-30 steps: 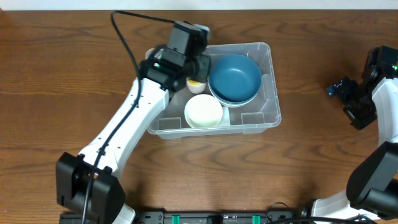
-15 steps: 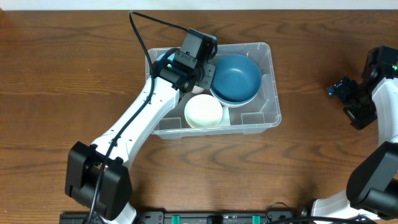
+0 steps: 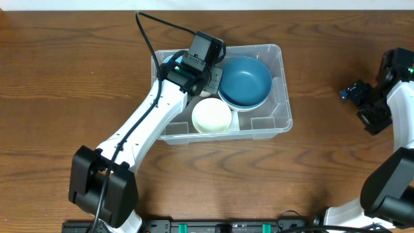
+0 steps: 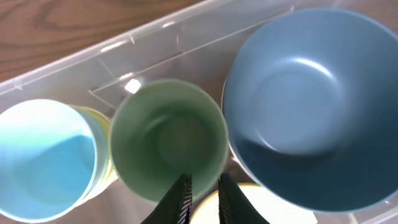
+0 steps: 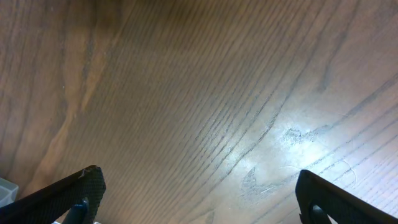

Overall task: Pack container
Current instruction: 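Open the left gripper and withdraw it from the bin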

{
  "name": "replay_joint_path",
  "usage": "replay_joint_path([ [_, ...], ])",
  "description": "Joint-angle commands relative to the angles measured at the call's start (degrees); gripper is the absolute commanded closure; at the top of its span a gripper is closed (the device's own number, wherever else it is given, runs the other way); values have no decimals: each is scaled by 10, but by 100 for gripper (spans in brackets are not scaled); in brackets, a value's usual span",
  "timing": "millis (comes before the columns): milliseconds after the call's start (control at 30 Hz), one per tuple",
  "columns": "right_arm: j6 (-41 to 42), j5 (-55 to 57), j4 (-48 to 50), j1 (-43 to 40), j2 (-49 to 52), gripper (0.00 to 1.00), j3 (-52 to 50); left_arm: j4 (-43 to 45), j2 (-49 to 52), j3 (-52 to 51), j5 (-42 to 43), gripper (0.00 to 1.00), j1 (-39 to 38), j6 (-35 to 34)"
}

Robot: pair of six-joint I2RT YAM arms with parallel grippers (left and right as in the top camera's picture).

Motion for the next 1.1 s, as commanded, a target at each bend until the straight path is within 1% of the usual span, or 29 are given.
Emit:
replay_joint_path([
  [0, 8, 2, 0, -2, -1, 1, 2, -5, 7, 10, -7, 83, 2, 3],
  [33, 8, 2, 0, -2, -1, 1, 2, -6, 7, 10, -7, 83, 2, 3],
  [67, 8, 2, 0, -2, -1, 1, 2, -6, 7, 10, -7, 78, 2, 3],
  [167, 8, 2, 0, -2, -1, 1, 2, -6, 7, 10, -7, 73, 2, 3],
  [300, 8, 2, 0, -2, -1, 1, 2, -8, -3, 11, -7, 61, 7, 3],
  [467, 8, 2, 0, -2, -1, 1, 2, -18, -58, 11, -11, 54, 22, 3],
  [533, 8, 2, 0, -2, -1, 1, 2, -26, -88, 11, -11, 49, 33, 3],
  [567, 8, 2, 0, -2, -1, 1, 2, -32, -105, 11, -11, 47, 40, 3],
  [700, 8, 2, 0, -2, -1, 1, 2, -65, -169, 11, -11, 33, 72, 0],
  [833, 8, 2, 0, -2, -1, 1, 2, -111, -221, 11, -11, 14, 108, 1],
  [1000, 8, 2, 0, -2, -1, 1, 2, -176, -266, 11, -11, 1, 154, 1],
  [1067, 8, 2, 0, -2, -1, 1, 2, -198, -280, 11, -11, 2, 171, 1],
])
